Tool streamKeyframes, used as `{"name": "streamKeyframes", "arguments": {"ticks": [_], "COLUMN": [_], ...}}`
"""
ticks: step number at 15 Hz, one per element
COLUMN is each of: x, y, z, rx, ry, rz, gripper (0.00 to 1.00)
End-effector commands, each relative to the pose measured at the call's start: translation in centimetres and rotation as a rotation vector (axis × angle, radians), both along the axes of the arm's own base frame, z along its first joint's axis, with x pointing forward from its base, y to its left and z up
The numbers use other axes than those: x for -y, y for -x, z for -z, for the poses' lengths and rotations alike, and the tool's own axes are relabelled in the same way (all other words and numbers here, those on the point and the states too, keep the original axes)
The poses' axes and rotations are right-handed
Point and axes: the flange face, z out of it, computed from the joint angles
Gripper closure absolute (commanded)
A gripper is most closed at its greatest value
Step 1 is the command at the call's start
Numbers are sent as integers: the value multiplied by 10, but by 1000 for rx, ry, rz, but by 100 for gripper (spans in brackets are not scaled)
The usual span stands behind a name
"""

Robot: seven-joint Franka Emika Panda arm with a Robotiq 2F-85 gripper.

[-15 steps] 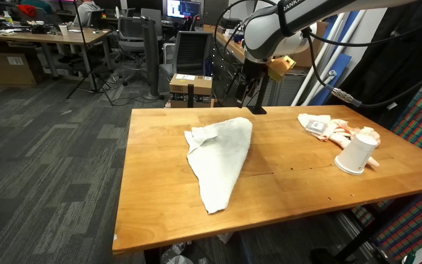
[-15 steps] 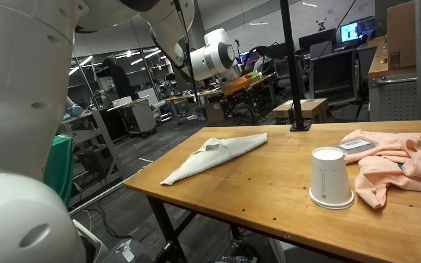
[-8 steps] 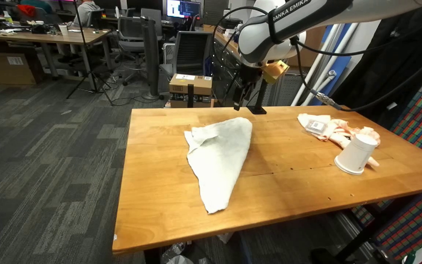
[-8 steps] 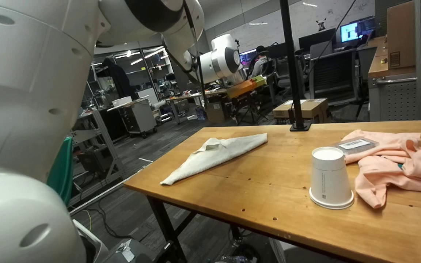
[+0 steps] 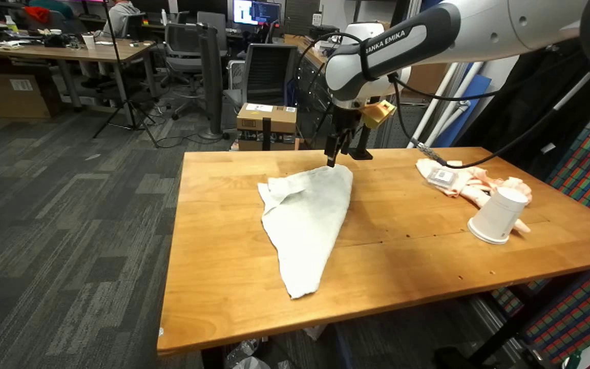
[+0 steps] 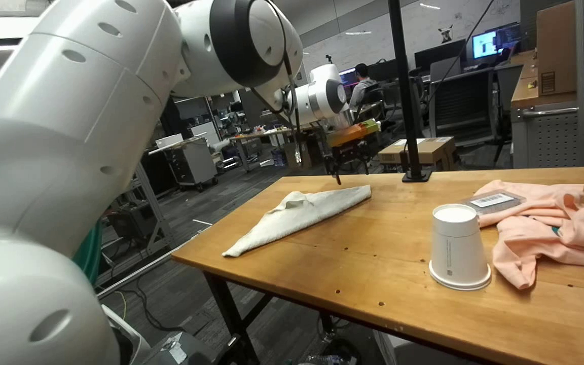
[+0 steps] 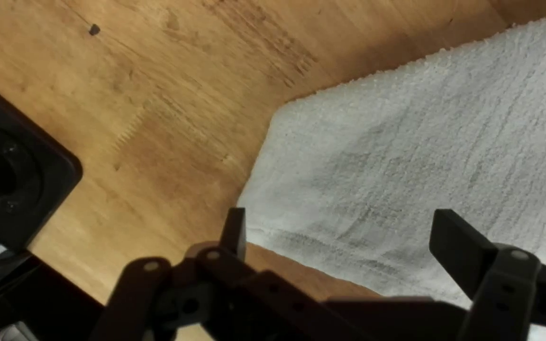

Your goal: Fold the white towel

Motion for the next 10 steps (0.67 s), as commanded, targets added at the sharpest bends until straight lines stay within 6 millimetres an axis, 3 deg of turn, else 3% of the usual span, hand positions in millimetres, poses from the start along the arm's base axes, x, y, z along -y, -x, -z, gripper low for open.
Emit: {"name": "streamKeyframes", "arguments": {"ticks": [1, 10], "x": [10, 7], "y": [-14, -5], "z": [12, 54], "rx": [-37, -147], "ry": [5, 20], "rz": [-8, -42], "gripper": [0, 0]}}
